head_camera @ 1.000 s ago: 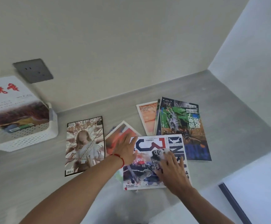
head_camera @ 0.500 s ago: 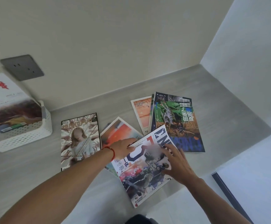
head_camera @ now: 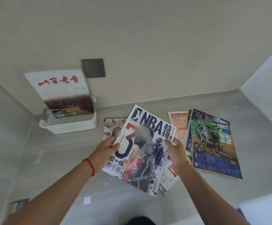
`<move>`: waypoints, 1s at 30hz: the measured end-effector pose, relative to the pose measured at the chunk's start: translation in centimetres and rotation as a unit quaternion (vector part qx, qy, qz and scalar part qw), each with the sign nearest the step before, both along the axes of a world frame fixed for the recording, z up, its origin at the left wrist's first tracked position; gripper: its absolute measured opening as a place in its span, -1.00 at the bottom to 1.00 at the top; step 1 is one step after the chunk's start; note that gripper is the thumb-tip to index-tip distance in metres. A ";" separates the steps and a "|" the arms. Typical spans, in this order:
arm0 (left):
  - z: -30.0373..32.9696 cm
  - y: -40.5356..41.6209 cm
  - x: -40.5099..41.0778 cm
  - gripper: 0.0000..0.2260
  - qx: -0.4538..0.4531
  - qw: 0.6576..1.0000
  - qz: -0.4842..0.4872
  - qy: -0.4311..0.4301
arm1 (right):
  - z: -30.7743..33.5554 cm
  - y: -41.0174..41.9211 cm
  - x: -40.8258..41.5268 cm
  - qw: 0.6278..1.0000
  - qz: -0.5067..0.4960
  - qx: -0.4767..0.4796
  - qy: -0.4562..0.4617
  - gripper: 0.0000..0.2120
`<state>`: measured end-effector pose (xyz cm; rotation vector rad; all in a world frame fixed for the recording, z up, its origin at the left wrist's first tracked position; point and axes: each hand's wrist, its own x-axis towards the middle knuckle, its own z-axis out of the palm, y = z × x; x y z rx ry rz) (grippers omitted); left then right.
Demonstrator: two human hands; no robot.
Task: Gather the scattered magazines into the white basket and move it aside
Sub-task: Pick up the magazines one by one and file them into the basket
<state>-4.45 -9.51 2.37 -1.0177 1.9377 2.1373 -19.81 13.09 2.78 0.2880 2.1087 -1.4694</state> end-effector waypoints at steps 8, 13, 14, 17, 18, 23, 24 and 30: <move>3.8 -11.2 6.7 -0.76 -0.062 0.993 0.096 0.017 | 5.0 -13.9 1.3 0.981 0.164 -0.064 0.080 -0.84; 7.4 -18.2 8.6 -0.85 -0.212 0.966 0.133 0.060 | 9.2 -22.6 2.4 0.946 0.256 -0.098 0.171 -0.85; 8.1 -19.7 8.7 -0.87 -0.231 0.960 0.145 0.057 | 9.9 -24.4 2.4 0.940 0.263 -0.100 0.191 -0.84; 9.7 -23.9 9.1 -0.88 -0.304 0.931 0.200 0.017 | 12.1 -29.4 2.7 0.923 0.270 -0.080 0.264 -0.82; 10.0 -25.0 9.2 -0.82 -0.335 0.918 0.214 0.004 | 12.6 -30.8 2.8 0.913 0.279 -0.061 0.293 -0.81; 10.0 -29.1 8.4 -0.87 -0.321 0.908 0.268 0.003 | 13.1 -35.4 2.8 0.887 0.298 0.021 0.352 -0.75; 9.6 -29.9 8.1 -0.85 -0.316 0.909 0.273 0.003 | 12.7 -36.0 2.7 0.893 0.287 0.021 0.345 -0.76; 8.5 -31.6 5.8 -0.78 -0.267 0.925 0.268 0.034 | 10.4 -37.5 1.0 0.912 0.239 0.016 0.333 -0.72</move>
